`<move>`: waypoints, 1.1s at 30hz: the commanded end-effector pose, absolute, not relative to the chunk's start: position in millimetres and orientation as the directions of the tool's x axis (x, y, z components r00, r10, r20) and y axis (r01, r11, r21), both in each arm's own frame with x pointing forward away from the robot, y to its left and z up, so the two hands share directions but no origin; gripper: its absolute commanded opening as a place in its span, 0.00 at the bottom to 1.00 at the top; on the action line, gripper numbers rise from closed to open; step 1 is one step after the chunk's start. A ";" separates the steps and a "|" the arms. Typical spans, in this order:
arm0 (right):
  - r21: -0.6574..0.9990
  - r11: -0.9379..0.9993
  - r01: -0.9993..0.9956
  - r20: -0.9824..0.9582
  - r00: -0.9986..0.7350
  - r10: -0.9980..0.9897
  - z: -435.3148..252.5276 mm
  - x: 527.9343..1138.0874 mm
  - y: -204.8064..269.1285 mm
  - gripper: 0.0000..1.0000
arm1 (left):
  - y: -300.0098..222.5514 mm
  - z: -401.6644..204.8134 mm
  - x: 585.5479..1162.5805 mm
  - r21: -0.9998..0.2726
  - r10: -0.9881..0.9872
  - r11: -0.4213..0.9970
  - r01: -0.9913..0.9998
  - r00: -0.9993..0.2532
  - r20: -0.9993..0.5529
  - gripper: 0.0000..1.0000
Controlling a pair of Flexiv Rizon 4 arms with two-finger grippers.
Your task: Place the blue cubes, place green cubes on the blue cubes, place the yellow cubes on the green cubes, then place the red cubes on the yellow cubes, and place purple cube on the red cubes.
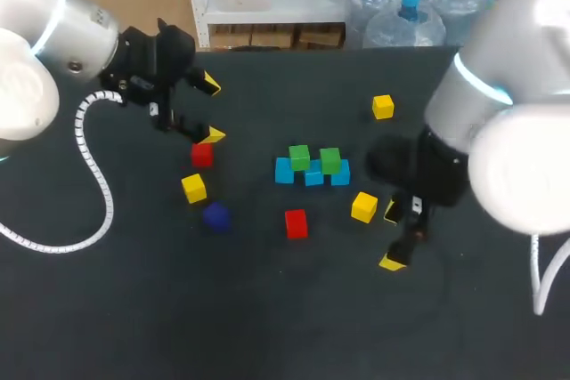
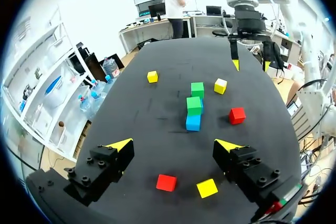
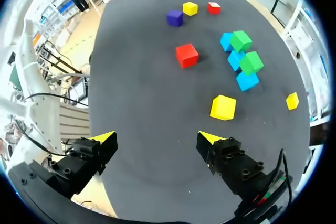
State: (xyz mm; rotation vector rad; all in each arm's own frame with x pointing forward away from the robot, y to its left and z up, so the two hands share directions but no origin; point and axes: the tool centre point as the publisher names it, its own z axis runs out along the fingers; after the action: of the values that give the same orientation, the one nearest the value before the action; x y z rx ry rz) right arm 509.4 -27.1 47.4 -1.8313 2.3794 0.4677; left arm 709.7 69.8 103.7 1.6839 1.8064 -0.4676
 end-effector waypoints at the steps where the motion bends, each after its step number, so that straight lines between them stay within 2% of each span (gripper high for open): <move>1: 0.103 0.253 -0.962 -0.256 -0.272 -0.928 46.4 508.2 -26.5 1.00 | 71.0 103.0 708.8 0.155 0.759 0.125 0.980 0.006 -0.651 1.00; 16: 0.175 0.230 -0.957 -0.233 -0.267 -0.935 34.4 513.1 -13.9 1.00 | 71.0 103.0 708.8 0.155 0.759 0.125 0.980 0.006 -0.651 1.00; 33: 0.147 0.249 -0.957 -0.155 -0.271 -0.950 48.0 530.6 -22.8 1.00 | 71.0 103.0 708.8 0.155 0.759 0.125 0.980 0.006 -0.651 1.00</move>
State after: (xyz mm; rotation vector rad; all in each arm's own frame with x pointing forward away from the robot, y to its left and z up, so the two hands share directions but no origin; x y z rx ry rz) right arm 527.5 -23.5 47.2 -1.8700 2.4522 0.3286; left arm 709.7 69.5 103.9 1.6841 1.8071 -0.4671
